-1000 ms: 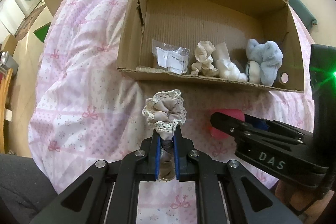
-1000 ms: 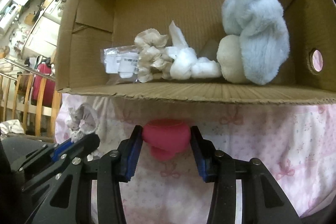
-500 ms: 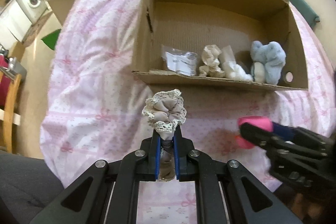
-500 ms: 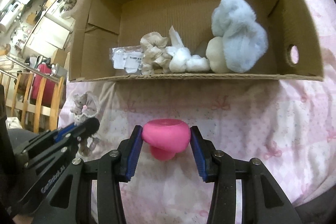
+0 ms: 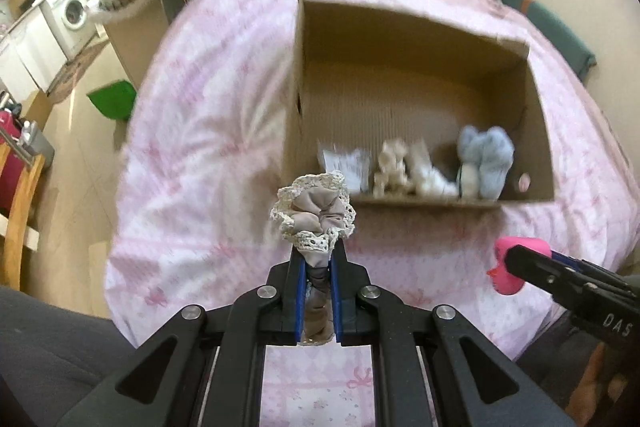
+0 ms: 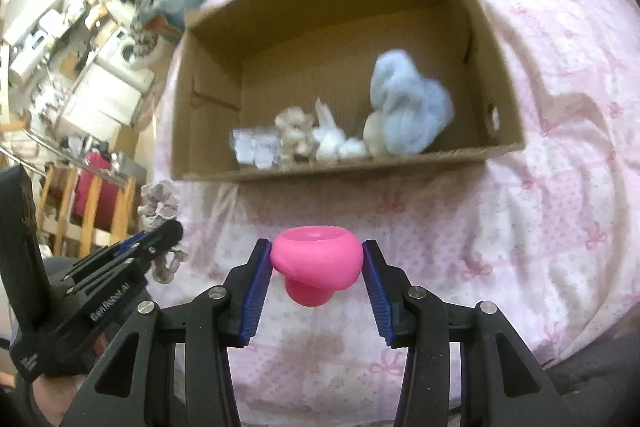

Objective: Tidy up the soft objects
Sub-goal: 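Carry the scrunchie and pink toy into the box with both grippers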

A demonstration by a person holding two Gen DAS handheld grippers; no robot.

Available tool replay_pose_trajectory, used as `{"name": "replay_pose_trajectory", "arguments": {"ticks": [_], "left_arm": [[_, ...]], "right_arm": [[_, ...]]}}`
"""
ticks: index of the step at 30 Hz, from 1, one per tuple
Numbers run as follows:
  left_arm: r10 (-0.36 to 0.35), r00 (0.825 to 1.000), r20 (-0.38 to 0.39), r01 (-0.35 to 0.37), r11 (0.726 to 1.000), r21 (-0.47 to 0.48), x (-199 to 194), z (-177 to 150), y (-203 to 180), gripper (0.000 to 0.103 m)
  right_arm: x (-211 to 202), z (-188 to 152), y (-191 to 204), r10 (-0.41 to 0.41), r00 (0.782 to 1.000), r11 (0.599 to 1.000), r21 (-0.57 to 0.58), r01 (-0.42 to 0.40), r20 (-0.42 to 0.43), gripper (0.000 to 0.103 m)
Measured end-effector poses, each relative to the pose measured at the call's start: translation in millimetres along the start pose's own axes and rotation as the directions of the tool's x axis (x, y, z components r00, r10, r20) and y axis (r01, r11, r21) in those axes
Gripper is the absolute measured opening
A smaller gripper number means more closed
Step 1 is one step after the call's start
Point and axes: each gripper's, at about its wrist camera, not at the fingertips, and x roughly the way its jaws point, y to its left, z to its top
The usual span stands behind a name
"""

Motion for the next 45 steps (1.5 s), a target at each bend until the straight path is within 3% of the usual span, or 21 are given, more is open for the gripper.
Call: {"name": "replay_pose_trajectory", "arguments": {"ticks": [13, 18, 22, 24, 27, 33, 40, 45], "left_arm": [[-0.022, 0.993, 0.118, 0.020, 1.000, 0.015, -28, 69, -1, 0.010], [-0.040, 0.986, 0.160, 0.032, 0.998, 0.049, -16, 90, -11, 0.010], [-0.050, 0.982, 0.183, 0.034, 0.995, 0.093, 10, 86, -16, 0.010], [-0.023, 0.990, 0.139, 0.011, 0.996, 0.089, 29, 79, -15, 0.010], [-0.081, 0.994, 0.071, 0.081, 0.997, 0.002, 42, 80, -4, 0.010], [-0.091, 0.994, 0.060, 0.091, 0.996, 0.001, 48, 83, -6, 0.010], [-0.115, 0.993, -0.008, 0.115, 0.993, 0.009, 59, 78, -16, 0.010], [-0.119, 0.992, -0.052, 0.120, 0.993, 0.018, 65, 75, -21, 0.017]], "right_arm": [[-50, 51, 0, 0.034, 0.978, 0.998, -0.051, -0.024, 0.205, 0.048], [-39, 71, -2, 0.052, 0.969, 0.996, -0.076, -0.035, 0.241, 0.048], [-21, 72, -14, 0.036, 0.970, 0.998, -0.058, -0.023, 0.239, 0.048], [-10, 72, -26, 0.017, 0.979, 1.000, -0.001, -0.017, 0.205, 0.048], [-1, 71, -37, -0.059, 0.983, 0.998, 0.036, 0.053, 0.172, 0.048], [9, 75, -58, -0.142, 0.980, 0.985, 0.115, 0.127, 0.137, 0.048], [15, 76, -54, -0.152, 0.981, 0.985, 0.094, 0.141, 0.121, 0.048], [19, 75, -57, -0.133, 0.986, 0.987, 0.107, 0.123, 0.096, 0.049]]}}
